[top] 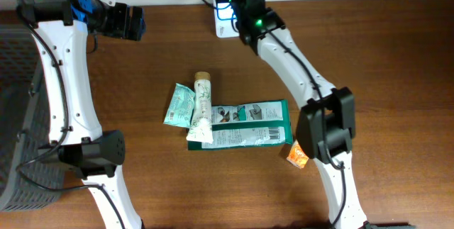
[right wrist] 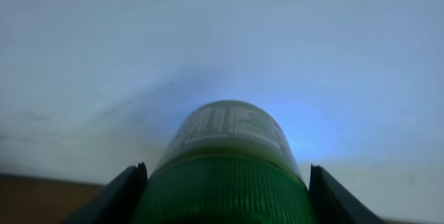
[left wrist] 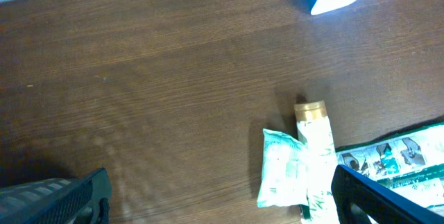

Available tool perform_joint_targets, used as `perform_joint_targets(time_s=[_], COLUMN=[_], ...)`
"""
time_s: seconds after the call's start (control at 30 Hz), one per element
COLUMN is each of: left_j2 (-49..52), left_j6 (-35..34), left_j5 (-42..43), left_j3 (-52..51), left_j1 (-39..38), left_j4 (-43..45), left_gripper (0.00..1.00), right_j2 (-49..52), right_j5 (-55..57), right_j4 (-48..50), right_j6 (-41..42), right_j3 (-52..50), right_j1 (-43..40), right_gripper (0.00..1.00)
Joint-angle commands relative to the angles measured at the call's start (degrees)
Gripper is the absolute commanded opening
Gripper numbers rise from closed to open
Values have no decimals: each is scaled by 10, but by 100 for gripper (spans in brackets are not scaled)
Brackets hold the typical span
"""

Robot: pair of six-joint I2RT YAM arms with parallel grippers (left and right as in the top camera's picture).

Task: Scan the item barcode
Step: 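Raise the jar with the right gripper and hold it under the scanner, then carry the jar right and set it down at the table's right edge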

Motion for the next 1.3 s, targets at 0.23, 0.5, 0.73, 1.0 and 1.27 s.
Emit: perform_joint_targets(time_s=[0.23, 0.5, 0.73, 1.0, 1.27], left_j2=[-3, -3, -3, -3, -3], left_j6=[9, 9, 9, 9, 9], left_j5=[4, 4, 4, 4, 4], left_j3=[6, 6, 6, 6, 6], left_j1=[2, 2, 2, 2, 2], left_j4=[1, 1, 1, 1, 1], left_gripper=[99, 99, 99, 99, 99], right_j2=[53, 38, -60, -161, -154], right_j5=[52, 52, 52, -97, -124], right_j4=[44, 42, -96, -441, -700], right_j6=[-80, -80, -81, 0, 33], right_j3=[10, 11, 11, 11, 9], right_j1=[-5, -4, -5, -52, -203], right_gripper=[43, 42, 49, 35, 35])
